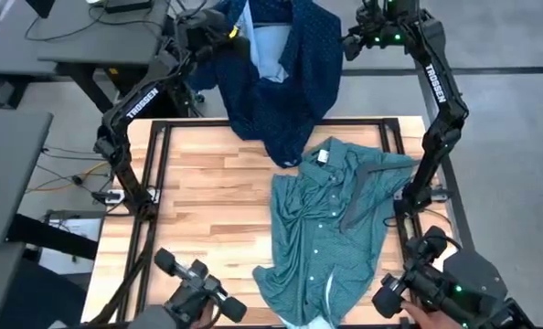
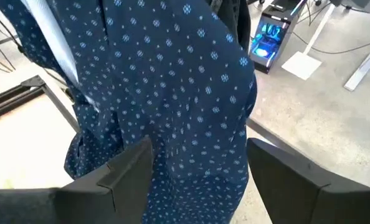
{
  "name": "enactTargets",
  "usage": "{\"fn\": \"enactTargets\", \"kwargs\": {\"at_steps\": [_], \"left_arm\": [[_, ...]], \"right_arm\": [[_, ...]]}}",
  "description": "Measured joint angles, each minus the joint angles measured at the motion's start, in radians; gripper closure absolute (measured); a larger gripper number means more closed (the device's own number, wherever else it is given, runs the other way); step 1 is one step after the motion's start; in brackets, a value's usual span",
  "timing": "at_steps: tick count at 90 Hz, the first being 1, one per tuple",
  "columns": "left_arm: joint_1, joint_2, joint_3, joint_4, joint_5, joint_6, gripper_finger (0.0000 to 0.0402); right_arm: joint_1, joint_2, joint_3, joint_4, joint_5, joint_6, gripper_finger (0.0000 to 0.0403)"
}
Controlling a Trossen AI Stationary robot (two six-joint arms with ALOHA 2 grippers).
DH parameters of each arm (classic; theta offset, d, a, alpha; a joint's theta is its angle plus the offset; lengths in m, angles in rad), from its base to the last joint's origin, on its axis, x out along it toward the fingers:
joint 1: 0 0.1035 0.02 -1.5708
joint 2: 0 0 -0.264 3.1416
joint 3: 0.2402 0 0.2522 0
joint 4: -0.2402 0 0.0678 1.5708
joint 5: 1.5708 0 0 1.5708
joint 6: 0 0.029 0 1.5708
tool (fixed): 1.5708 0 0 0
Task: Hang clothes
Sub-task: Hang the blue polo shirt on the rack
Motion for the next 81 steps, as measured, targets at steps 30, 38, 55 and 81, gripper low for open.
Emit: {"fn": "enactTargets", "kwargs": {"at_steps": [30,38,55,81], "left_arm": [[-0.043,-0.005,-0.057,-0.193,-0.046,0.004,0.0402],[-0.043,-0.006,-0.095,-0.198,-0.049,-0.007,0.0401],[-0.053,-0.01,-0.234,-0.159,-0.05,-0.043,0.0401],[-0.057,-0.028,-0.353,-0.065,-0.056,-0.072,0.0401]], "right_arm": [[-0.001,0.0,0.0,0.001,0.0,-0.013,0.0158],[-0.001,0.0,0.0,0.001,0.0,-0.016,0.0158],[-0.001,0.0,0.0,0.001,0.0,-0.016,0.0158],[-0.001,0.0,0.0,0.002,0.0,-0.02,0.0158]]}}
